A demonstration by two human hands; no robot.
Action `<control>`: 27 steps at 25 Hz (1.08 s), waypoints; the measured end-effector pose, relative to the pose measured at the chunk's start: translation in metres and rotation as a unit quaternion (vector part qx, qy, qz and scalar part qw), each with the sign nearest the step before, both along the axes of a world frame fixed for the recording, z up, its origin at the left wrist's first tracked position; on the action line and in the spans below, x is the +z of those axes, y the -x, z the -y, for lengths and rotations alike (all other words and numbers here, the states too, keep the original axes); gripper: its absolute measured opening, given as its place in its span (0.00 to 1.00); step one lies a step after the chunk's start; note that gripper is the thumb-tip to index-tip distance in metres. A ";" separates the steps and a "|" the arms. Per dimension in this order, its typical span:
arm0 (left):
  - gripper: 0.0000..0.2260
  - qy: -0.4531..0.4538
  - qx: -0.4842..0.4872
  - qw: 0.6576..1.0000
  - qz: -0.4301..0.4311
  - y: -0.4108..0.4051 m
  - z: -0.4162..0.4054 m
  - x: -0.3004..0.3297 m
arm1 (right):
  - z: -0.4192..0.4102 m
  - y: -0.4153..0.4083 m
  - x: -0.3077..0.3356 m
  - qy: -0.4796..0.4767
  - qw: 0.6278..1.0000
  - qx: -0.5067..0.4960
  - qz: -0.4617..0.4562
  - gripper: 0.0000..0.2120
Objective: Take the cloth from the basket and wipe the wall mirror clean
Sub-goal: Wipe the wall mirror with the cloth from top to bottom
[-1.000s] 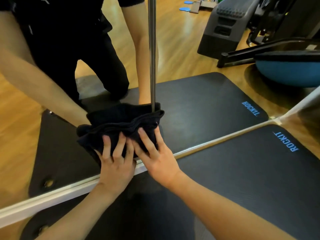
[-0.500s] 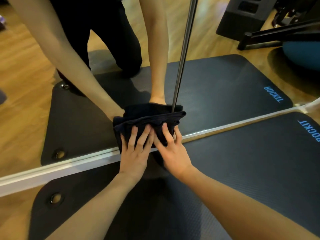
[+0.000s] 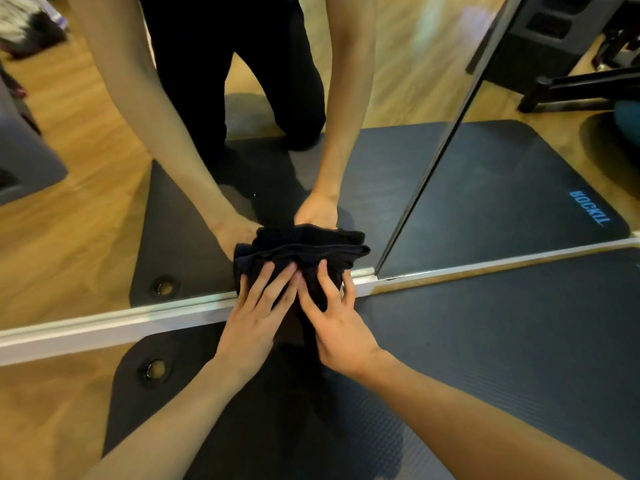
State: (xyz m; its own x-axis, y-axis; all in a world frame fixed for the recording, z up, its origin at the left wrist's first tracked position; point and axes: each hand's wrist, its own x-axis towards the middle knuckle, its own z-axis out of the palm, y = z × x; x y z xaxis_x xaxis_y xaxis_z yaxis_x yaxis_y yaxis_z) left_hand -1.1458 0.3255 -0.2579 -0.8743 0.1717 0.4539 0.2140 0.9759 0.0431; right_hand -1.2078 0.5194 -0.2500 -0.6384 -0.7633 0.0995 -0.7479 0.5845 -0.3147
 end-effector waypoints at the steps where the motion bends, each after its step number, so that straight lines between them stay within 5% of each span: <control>1: 0.52 0.009 0.002 1.000 0.002 -0.009 0.017 0.001 | 0.014 -0.005 -0.002 -0.014 1.000 0.013 0.010 0.60; 5: 0.45 0.029 0.006 1.000 -0.007 -0.048 0.089 0.002 | 0.086 -0.036 -0.006 -0.050 0.997 0.055 0.008 0.56; 9: 0.45 0.041 0.019 0.999 0.005 -0.093 0.160 0.004 | 0.158 -0.076 -0.007 0.011 0.994 0.082 -0.073 0.50; 14: 0.35 0.043 0.077 0.996 0.029 -0.155 0.245 0.011 | 0.250 -0.119 -0.003 -0.060 0.990 0.115 -0.049 0.53; 18: 0.37 0.071 0.118 0.988 0.063 -0.198 0.302 0.017 | 0.309 -0.150 0.018 -0.087 0.969 0.163 -0.162 0.46; 22: 0.50 0.056 0.194 0.966 0.159 -0.235 0.356 0.022 | 0.371 -0.178 0.026 -0.190 0.939 0.215 -0.191 0.43; 27: 0.52 0.001 0.256 0.942 0.218 -0.265 0.387 0.027 | 0.428 -0.212 0.013 -0.216 0.935 0.192 -0.204 0.40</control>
